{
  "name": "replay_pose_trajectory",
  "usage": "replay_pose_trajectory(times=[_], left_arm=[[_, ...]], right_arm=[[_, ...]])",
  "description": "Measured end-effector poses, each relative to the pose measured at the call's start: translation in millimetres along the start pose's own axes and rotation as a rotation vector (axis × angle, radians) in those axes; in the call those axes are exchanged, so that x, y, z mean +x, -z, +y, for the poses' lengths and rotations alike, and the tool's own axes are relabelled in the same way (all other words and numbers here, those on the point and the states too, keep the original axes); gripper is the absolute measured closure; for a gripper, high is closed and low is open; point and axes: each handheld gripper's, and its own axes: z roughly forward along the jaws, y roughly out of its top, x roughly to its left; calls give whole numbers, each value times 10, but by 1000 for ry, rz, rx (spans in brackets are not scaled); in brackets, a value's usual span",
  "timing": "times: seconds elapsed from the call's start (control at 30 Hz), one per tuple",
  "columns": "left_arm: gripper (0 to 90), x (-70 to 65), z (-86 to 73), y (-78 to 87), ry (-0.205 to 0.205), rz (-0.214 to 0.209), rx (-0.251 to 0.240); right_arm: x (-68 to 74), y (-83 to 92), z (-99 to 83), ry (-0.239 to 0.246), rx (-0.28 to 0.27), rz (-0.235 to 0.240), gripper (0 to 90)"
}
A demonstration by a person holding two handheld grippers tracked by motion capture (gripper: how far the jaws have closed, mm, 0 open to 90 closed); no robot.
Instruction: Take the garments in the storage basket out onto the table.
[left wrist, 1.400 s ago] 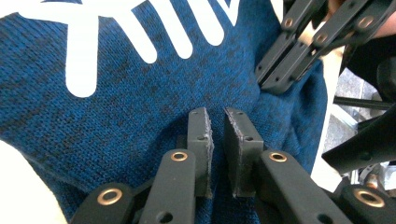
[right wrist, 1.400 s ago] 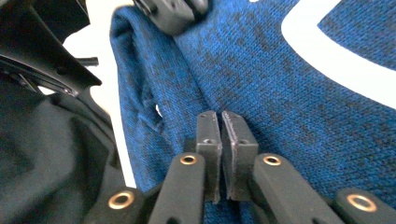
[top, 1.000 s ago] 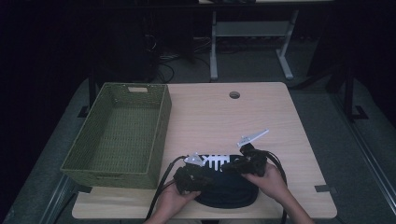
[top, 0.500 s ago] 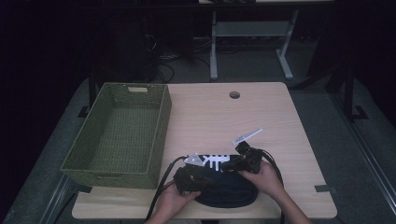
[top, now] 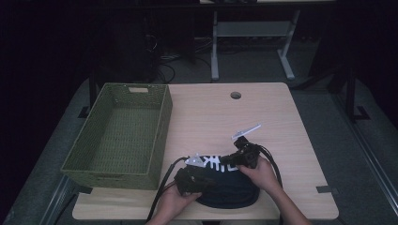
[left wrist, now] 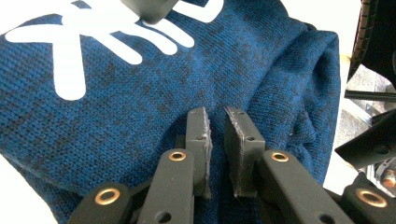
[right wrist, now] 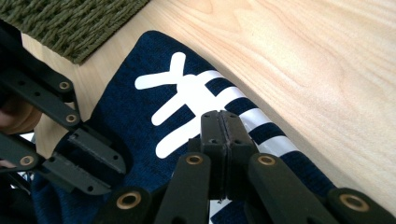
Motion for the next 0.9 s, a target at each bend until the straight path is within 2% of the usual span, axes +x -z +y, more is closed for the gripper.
replay_pose_trajectory(times=[0.1,0.2,0.27,0.4,0.5,0.57,0.67,0.77,0.9], left_arm=[[795,1,-3,-2,1,-2,-3],[792,1,-3,-1,1,-1,-1],[789,0,-5,1,5,-3,-2],[788,5,-8,4,3,-2,0],[788,3,-10,3,8,-3,-1],[788,5,-11,2,9,-4,-3],[788,15,-12,0,12,-7,-7],[788,18,-14,0,11,-9,-8],[787,19,-15,0,16,-14,-6]], right_arm=[[-18,9,-6,-12,-6,14,882],[0,45,-8,-13,-21,34,836],[14,119,-15,-9,-36,54,814],[-19,286,-66,-29,-72,34,808],[-116,358,-132,-58,-68,1,819],[-153,339,-164,-71,-51,-9,832],[-186,234,-215,-63,-25,-32,840],[-222,223,-239,-83,-40,-9,840],[-203,330,-250,-77,-73,12,812]])
